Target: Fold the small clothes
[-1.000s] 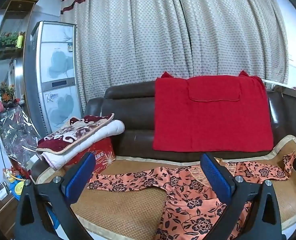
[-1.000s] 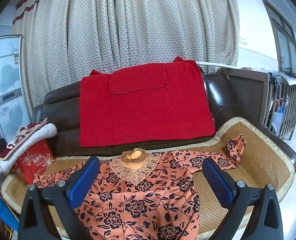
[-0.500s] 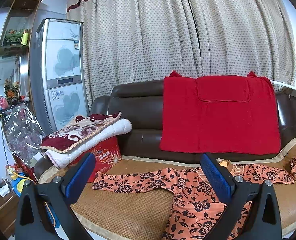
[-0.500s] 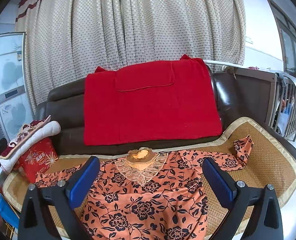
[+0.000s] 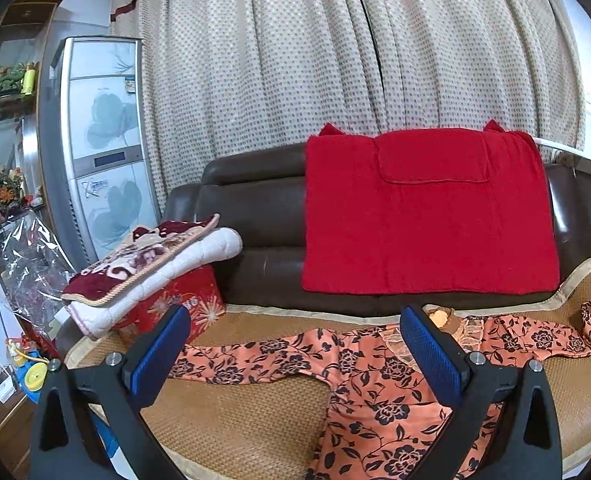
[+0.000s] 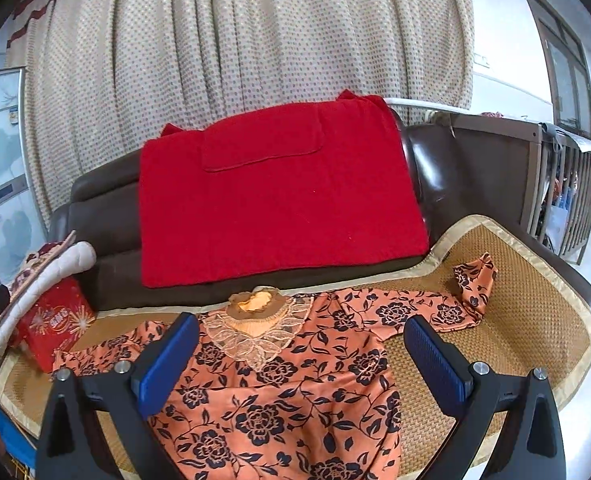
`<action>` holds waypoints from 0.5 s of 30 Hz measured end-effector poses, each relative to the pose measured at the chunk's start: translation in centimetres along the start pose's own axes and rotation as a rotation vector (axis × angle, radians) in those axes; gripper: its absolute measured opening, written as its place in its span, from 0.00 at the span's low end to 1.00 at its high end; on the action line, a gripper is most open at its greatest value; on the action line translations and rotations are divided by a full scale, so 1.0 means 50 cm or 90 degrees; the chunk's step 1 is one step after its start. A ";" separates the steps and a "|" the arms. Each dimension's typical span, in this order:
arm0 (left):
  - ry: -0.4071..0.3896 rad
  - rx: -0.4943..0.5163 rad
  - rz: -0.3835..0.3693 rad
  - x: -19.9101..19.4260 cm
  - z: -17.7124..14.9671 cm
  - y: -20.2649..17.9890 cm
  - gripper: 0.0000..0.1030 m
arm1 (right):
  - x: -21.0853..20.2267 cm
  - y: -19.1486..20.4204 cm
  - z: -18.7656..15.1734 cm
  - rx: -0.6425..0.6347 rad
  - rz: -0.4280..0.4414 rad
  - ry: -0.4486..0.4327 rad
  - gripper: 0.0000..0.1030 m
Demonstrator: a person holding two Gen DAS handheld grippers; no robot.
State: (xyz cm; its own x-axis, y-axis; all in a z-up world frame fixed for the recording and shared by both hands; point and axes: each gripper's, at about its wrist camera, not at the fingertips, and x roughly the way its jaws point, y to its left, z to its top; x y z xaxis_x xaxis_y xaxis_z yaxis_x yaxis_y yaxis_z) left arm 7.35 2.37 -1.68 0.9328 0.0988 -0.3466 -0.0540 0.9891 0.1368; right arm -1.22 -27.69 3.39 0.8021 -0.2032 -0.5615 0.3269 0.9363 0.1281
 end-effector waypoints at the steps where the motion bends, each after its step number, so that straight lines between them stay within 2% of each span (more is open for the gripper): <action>1: 0.003 0.003 -0.003 0.010 0.000 -0.009 1.00 | 0.010 -0.005 0.001 0.001 -0.002 0.003 1.00; 15: 0.050 0.043 -0.064 0.133 -0.013 -0.161 1.00 | 0.147 -0.082 0.004 0.031 -0.049 0.044 1.00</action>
State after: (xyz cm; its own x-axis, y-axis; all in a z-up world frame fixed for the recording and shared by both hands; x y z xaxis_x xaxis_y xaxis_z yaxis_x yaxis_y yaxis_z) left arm 13.77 -4.85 -5.68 0.9011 0.0106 -0.4335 0.0647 0.9852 0.1585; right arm 3.43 -33.08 -1.08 0.7381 -0.2526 -0.6257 0.4116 0.9033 0.1209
